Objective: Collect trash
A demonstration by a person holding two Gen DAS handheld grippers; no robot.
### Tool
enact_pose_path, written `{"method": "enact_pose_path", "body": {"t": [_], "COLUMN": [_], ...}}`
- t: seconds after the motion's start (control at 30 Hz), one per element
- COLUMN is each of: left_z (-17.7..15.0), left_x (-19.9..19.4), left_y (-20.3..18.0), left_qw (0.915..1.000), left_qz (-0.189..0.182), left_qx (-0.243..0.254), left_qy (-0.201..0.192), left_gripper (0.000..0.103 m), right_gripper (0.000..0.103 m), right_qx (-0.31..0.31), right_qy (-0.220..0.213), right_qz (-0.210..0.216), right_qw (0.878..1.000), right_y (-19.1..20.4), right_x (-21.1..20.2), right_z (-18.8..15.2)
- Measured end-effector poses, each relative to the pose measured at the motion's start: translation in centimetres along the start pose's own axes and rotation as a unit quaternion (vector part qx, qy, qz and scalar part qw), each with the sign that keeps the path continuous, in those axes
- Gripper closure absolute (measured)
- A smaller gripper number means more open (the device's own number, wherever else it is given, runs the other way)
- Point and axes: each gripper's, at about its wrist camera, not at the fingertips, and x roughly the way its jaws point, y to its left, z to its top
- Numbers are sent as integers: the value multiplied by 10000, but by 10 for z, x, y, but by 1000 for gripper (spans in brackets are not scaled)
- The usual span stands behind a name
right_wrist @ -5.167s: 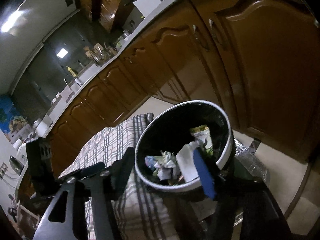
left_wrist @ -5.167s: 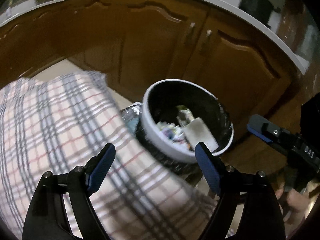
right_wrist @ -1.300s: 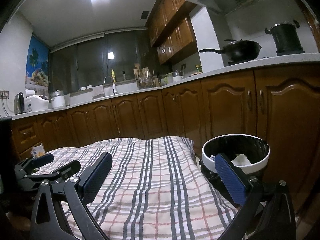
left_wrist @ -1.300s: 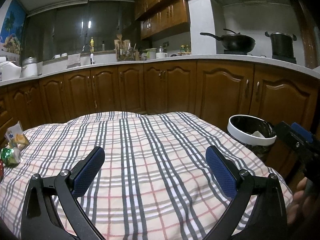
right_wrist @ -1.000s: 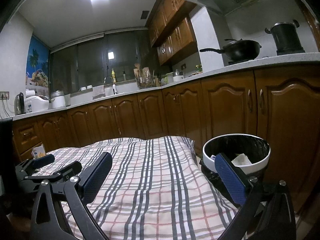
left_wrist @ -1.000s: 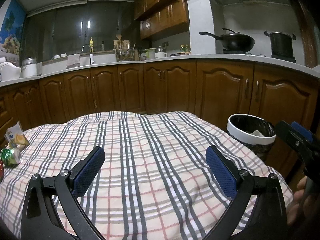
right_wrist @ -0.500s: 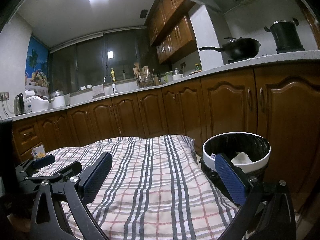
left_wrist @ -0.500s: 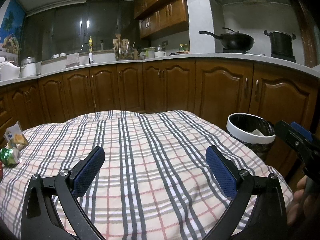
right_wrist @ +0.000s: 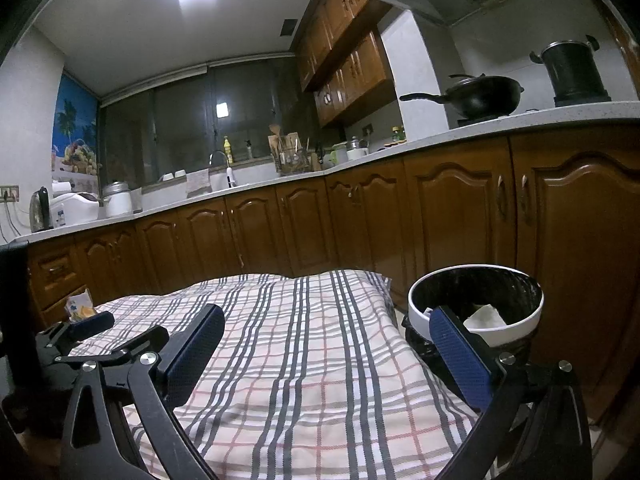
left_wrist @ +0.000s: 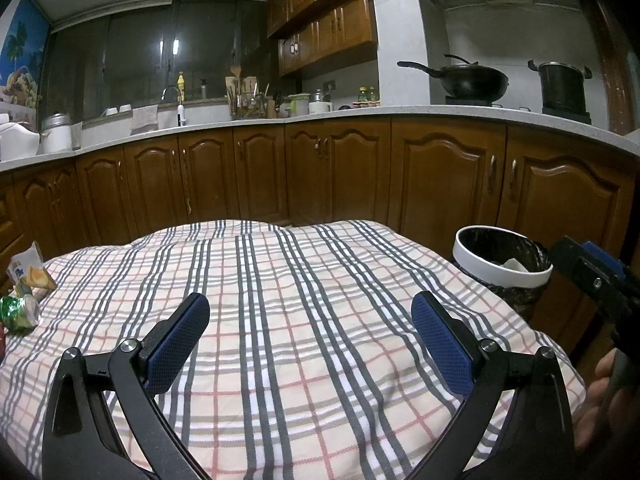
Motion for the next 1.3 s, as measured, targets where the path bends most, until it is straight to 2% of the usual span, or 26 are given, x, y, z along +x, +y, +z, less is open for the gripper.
{"method": "enact_pose_path", "body": {"t": [1.3], "left_z": [-4], "left_x": [5], "left_y": [-3], "left_qw": [10000], "left_qz": [-22], "left_qx": [-3], "left_qy": [35], "left_gripper": [0], "right_gripper": [0], "right_qx": [11], "right_qy": [26], "right_qz": [-3], "right_qw": [10000], "right_y": [4], "right_x": [0], "right_z": [0]}}
